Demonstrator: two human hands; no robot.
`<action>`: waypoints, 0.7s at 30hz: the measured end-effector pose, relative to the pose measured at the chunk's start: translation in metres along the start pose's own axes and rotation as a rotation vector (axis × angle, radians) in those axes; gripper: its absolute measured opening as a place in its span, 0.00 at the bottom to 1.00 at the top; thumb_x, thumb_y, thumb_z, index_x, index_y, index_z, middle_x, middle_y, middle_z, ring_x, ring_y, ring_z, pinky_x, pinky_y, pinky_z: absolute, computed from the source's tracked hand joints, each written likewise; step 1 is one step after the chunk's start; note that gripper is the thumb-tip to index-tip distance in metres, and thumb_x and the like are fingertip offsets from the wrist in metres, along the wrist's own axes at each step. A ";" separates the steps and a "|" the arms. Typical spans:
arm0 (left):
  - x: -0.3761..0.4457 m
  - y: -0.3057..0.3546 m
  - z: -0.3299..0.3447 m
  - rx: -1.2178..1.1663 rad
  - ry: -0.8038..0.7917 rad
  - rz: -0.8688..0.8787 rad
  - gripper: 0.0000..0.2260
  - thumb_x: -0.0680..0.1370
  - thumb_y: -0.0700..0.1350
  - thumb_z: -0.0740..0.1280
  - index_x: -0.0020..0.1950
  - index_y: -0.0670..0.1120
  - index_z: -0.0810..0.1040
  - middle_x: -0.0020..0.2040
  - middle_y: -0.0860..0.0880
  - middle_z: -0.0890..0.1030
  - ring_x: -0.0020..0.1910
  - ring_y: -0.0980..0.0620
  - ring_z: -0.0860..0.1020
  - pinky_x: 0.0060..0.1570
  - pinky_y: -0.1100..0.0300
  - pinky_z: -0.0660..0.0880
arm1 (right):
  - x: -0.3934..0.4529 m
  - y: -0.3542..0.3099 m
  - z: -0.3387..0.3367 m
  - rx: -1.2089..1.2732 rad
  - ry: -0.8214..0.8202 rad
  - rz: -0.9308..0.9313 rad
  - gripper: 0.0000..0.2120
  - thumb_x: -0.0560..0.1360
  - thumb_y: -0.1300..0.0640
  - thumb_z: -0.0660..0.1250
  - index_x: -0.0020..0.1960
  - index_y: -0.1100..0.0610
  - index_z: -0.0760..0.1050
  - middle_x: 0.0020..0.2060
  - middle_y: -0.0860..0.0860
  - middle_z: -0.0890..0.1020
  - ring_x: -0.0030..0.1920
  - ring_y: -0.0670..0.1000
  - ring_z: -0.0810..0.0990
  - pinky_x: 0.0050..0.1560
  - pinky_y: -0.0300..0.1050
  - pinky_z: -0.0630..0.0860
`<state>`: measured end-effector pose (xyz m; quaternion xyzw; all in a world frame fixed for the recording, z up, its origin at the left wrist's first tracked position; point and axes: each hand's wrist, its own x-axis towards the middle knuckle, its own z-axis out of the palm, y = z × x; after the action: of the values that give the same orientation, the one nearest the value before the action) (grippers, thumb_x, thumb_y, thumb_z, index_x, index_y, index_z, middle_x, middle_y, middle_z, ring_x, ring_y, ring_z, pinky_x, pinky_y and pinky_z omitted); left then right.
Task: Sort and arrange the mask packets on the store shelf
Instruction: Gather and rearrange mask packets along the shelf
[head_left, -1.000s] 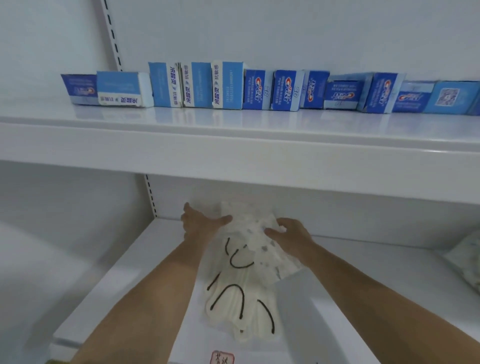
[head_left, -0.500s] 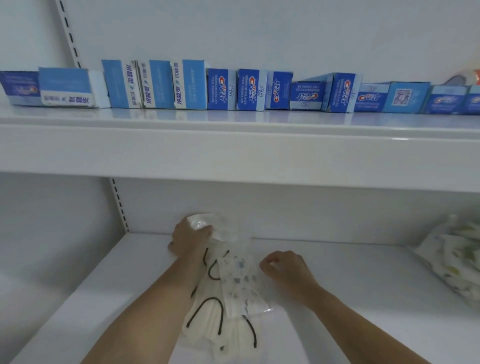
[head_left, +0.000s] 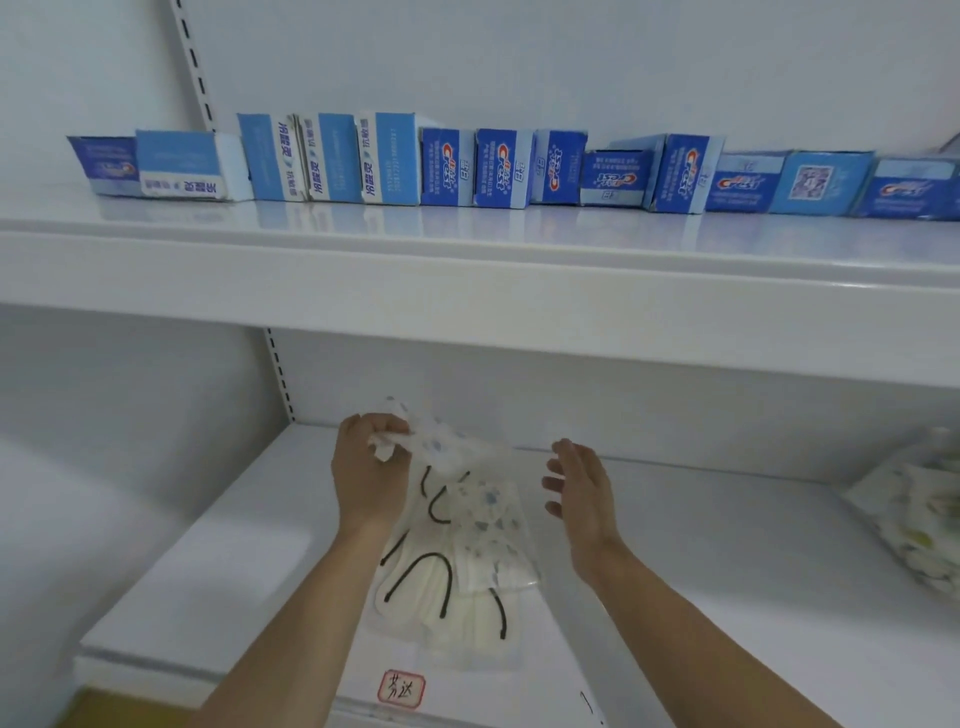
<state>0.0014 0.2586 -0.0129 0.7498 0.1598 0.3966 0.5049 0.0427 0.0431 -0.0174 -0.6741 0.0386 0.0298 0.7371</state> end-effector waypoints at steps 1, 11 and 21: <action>-0.003 0.001 -0.003 -0.026 -0.022 0.001 0.19 0.72 0.26 0.67 0.42 0.52 0.80 0.50 0.49 0.79 0.48 0.60 0.78 0.61 0.52 0.75 | -0.003 -0.003 -0.002 0.030 -0.013 0.016 0.12 0.83 0.46 0.61 0.61 0.52 0.75 0.56 0.51 0.80 0.54 0.53 0.80 0.50 0.48 0.76; -0.039 0.020 -0.009 -0.356 -0.235 -0.146 0.25 0.67 0.17 0.64 0.32 0.47 0.82 0.39 0.51 0.83 0.41 0.53 0.80 0.48 0.56 0.78 | -0.022 -0.017 -0.004 0.319 -0.454 0.327 0.24 0.78 0.41 0.70 0.65 0.57 0.77 0.60 0.60 0.83 0.54 0.61 0.85 0.54 0.55 0.79; -0.099 0.024 -0.013 -0.934 -0.094 -0.699 0.17 0.80 0.49 0.63 0.64 0.40 0.78 0.60 0.40 0.83 0.58 0.39 0.82 0.53 0.43 0.80 | -0.060 -0.011 0.010 0.039 -0.370 0.064 0.08 0.78 0.58 0.71 0.56 0.53 0.83 0.48 0.50 0.88 0.48 0.52 0.87 0.44 0.47 0.83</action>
<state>-0.0750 0.1929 -0.0327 0.3675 0.1835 0.2014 0.8892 -0.0158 0.0521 0.0003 -0.6411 -0.0756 0.1757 0.7432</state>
